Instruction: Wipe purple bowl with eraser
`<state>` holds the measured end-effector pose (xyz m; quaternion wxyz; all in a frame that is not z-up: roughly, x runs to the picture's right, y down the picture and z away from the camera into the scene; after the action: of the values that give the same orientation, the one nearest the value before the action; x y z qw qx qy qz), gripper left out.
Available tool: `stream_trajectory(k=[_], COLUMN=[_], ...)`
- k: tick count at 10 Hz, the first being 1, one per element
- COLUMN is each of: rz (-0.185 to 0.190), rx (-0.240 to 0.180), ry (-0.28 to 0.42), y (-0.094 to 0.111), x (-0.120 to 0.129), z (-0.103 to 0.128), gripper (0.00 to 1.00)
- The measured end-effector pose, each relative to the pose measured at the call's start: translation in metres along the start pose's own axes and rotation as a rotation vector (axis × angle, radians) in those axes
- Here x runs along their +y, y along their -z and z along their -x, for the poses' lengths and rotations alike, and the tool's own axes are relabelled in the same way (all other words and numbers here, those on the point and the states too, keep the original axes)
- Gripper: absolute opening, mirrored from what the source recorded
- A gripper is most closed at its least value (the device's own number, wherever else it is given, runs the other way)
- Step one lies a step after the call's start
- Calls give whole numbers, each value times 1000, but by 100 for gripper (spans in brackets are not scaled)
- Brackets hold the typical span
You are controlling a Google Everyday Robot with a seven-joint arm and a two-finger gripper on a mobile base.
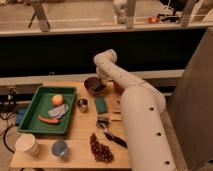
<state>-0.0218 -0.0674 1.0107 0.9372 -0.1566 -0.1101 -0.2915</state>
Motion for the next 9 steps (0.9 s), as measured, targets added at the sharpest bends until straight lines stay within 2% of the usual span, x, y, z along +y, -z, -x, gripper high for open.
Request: stream_trajectory(k=[4,7,9], rz=[-13,-34,-46], rx=[-18,-52,-68], ry=[42,77,89], y=[-19,-9,2], x=[-27,-28,-21], z=[18,31,36], gripper=[0,0,0])
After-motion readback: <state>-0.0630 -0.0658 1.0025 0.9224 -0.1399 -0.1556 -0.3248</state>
